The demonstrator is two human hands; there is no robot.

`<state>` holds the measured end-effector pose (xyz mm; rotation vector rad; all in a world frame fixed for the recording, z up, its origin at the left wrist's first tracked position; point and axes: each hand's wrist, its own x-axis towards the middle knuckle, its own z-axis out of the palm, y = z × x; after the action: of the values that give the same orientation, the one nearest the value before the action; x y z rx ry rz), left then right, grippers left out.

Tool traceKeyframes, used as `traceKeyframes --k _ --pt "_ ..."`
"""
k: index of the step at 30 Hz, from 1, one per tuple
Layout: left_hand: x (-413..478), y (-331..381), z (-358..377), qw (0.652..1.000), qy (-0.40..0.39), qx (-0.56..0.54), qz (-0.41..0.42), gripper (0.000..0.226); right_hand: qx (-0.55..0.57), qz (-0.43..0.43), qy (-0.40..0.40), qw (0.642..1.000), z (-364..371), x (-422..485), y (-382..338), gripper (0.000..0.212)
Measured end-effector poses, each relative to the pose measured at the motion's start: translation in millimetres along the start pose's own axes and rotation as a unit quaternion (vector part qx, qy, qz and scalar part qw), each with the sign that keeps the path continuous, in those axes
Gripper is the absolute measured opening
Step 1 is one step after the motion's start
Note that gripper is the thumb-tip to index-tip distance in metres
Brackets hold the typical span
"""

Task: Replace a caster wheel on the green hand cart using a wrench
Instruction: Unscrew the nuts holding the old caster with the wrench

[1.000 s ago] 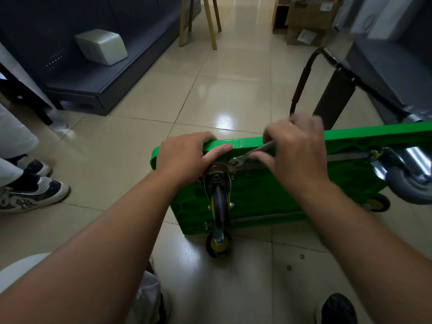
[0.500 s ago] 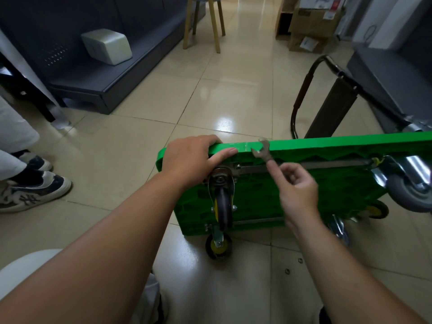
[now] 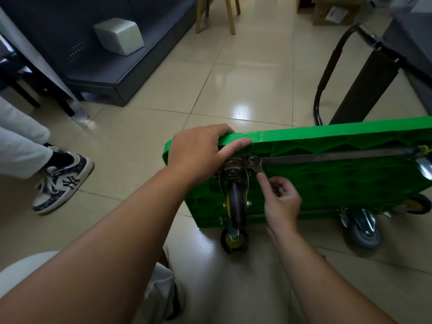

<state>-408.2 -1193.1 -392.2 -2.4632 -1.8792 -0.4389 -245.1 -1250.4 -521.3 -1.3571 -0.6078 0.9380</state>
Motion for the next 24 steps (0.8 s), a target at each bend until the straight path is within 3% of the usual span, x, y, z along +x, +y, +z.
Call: traceKeyframes --k 13,16,21,22,24 --pt "-2 1 0 1.000 0.005 -0.004 0.001 0.082 0.040 0.071 -0.027 0.996 11 -21 6 0.044" --pt "-2 2 -1 1.000 0.002 -0.003 -0.001 0.079 0.001 0.062 -0.024 0.998 6 -17 -2 0.039" --pt "0 1 -1 1.000 0.002 -0.001 0.003 0.076 -0.186 -0.083 -0.010 0.979 -27 13 -44 0.041" --pt "0 1 -2 1.000 0.002 -0.001 0.004 0.075 -0.263 -0.135 -0.018 0.955 -33 18 -59 0.041" --pt "-1 1 -3 1.000 0.001 -0.007 0.003 0.072 -0.413 -0.262 -0.029 0.872 -38 24 -93 0.041"
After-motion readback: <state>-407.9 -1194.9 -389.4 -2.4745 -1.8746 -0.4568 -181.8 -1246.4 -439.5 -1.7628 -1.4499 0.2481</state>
